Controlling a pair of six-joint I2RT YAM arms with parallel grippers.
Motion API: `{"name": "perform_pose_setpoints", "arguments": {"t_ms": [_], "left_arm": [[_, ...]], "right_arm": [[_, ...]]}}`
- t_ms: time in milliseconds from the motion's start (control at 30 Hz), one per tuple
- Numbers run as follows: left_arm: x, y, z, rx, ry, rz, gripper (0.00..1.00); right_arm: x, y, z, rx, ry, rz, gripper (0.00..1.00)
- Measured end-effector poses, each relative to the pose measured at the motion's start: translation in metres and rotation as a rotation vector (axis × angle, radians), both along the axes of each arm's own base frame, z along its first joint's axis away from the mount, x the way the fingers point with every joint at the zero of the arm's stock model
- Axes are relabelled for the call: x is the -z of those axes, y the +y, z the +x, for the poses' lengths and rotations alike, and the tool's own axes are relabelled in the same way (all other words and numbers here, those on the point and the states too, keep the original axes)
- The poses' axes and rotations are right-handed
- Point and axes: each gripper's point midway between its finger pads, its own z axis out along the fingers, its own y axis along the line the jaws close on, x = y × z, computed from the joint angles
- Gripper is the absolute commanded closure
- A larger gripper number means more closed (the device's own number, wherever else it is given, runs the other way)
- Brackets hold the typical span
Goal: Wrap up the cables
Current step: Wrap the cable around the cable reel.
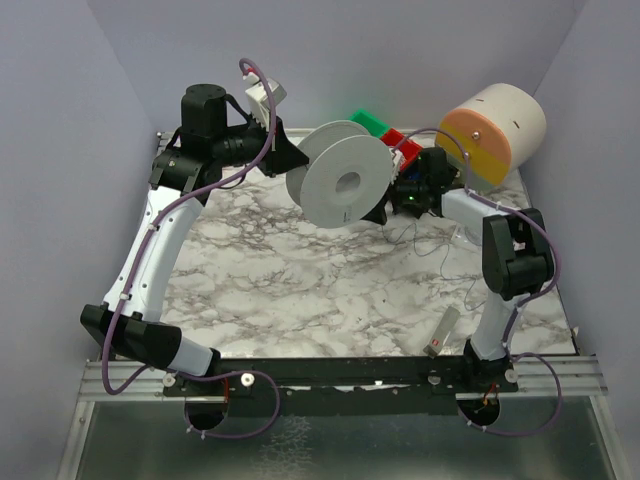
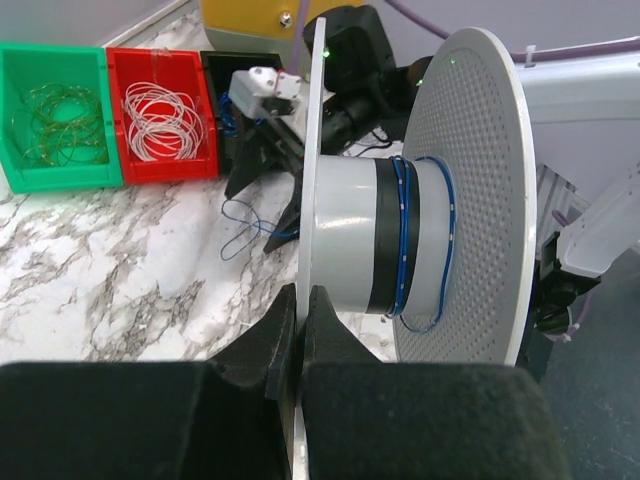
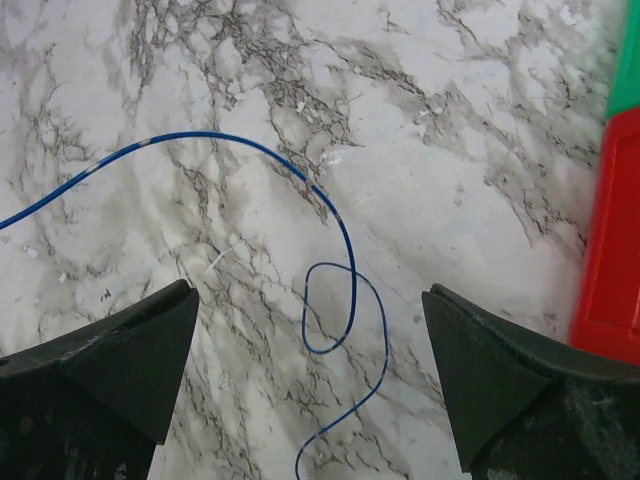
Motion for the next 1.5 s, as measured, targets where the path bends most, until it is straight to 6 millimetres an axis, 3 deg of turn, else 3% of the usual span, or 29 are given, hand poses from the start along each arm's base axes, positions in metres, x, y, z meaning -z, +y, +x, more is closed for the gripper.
{"name": "perform_pose_setpoints", "arguments": {"t_ms": [167, 267, 300, 333, 400, 433, 600, 767, 867, 1033, 1100, 1167, 1333, 1500], "left_arm": [[-0.005, -0.001, -0.002, 0.007, 0.000, -0.012, 1.00], [-0.007, -0.002, -0.002, 0.008, 0.002, -0.020, 1.00], [-0.007, -0.002, -0.002, 0.008, 0.003, -0.023, 1.00], [-0.008, -0.002, -0.002, 0.008, 0.005, -0.025, 1.00], [-0.009, -0.003, -0.002, 0.009, 0.005, -0.031, 1.00], [-0.010, -0.003, -0.003, 0.011, 0.006, -0.035, 1.00], [-0.014, -0.005, -0.003, 0.018, 0.003, -0.050, 1.00], [-0.014, -0.005, -0.003, 0.017, -0.002, -0.054, 1.00], [-0.007, -0.003, -0.007, 0.016, 0.003, -0.039, 1.00], [0.000, 0.006, -0.004, -0.033, -0.027, 0.016, 1.00], [0.006, 0.012, -0.002, -0.061, -0.041, 0.049, 1.00], [0.014, 0.017, 0.000, -0.086, -0.050, 0.078, 1.00], [0.047, 0.028, 0.015, -0.180, -0.042, 0.186, 1.00], [0.083, 0.015, 0.014, -0.241, -0.049, 0.329, 1.00]], "right_arm": [[0.013, 0.018, 0.010, 0.037, 0.035, 0.010, 0.05], [0.021, 0.023, 0.019, 0.084, 0.049, 0.011, 0.15], [0.024, 0.024, 0.023, 0.101, 0.053, 0.013, 0.24], [0.026, 0.026, 0.026, 0.117, 0.056, 0.014, 0.39], [0.030, 0.028, 0.032, 0.151, 0.059, 0.015, 0.91], [0.031, 0.029, 0.035, 0.167, 0.062, 0.016, 0.98], [0.026, 0.028, 0.054, 0.280, 0.080, 0.018, 1.00], [0.000, 0.009, 0.070, 0.389, 0.053, 0.029, 1.00], [-0.038, -0.022, 0.080, 0.458, 0.029, 0.039, 0.99], [-0.121, -0.077, 0.098, 0.511, -0.060, 0.008, 1.00], [-0.144, -0.089, 0.089, 0.499, -0.081, -0.019, 0.99], [-0.159, -0.090, 0.070, 0.451, -0.077, -0.046, 1.00], [-0.176, -0.071, 0.012, 0.289, 0.008, -0.042, 1.00], [-0.193, -0.043, -0.036, 0.139, 0.090, 0.037, 1.00]]}}
